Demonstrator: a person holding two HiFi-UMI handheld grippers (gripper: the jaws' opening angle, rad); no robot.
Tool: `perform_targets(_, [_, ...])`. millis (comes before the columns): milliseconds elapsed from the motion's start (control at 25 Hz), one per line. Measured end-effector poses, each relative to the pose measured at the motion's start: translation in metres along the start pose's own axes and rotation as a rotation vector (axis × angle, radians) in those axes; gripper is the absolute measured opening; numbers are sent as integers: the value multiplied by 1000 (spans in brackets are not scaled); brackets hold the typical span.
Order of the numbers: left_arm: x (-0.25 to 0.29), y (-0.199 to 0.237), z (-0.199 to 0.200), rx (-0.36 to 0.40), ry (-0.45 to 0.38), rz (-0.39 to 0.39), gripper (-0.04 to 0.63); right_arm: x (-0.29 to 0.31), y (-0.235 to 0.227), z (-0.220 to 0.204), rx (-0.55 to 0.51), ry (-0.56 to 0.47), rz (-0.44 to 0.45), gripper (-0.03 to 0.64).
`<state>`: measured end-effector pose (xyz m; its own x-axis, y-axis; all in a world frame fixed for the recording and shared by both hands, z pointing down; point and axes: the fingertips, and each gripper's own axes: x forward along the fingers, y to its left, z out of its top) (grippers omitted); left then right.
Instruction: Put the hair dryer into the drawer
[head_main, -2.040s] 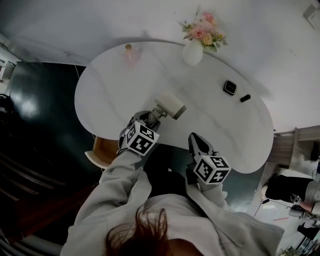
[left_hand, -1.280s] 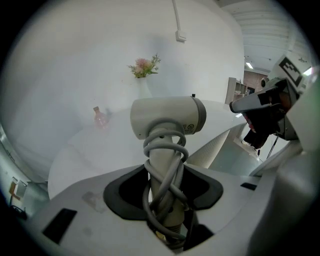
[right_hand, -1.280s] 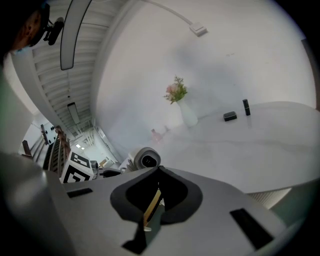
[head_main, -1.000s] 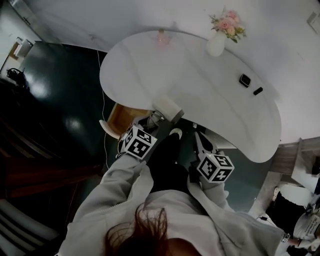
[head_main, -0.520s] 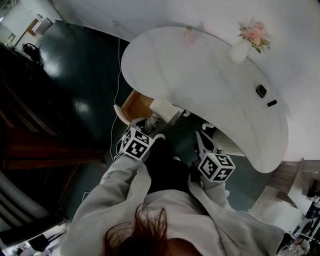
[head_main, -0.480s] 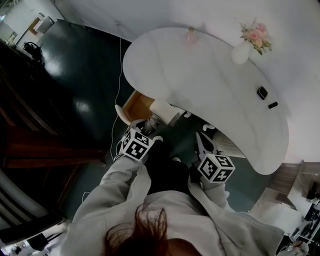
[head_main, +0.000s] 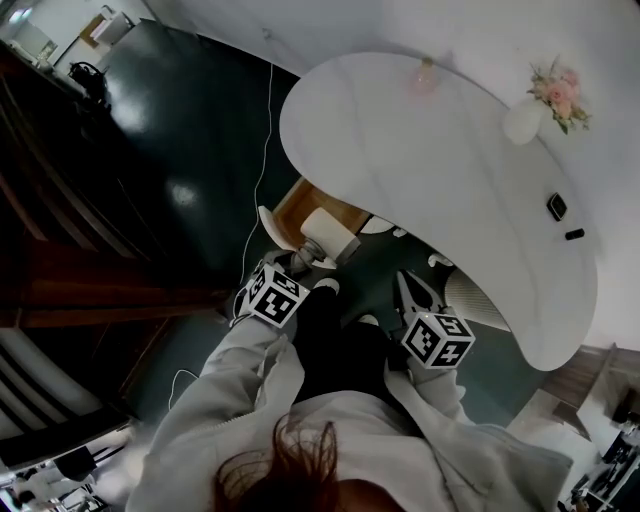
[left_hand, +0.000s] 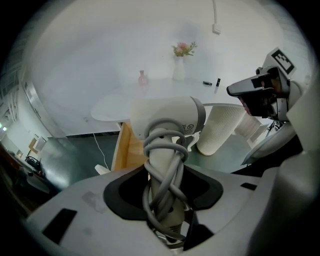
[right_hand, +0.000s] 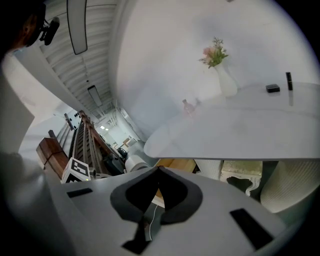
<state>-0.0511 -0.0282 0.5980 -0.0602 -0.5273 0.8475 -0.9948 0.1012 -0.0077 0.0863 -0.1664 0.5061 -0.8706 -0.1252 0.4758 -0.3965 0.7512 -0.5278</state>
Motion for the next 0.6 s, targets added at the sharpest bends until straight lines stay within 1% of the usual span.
perform_targets(200, [8,26,-11,21,83,-71,193,19,16,3,10,10,-4,49])
perform_targets(480, [32,56,-14,95,219,-185,193,37,14,17,54,-9,-73,49])
perform_targets(560, [38,66,-11,119,243,-205,192,39,13,17,71,-17,-95,49])
perform_targets(600, [43,68,-10,119,247,-228,192,40,13,17,79,-21,-106,49])
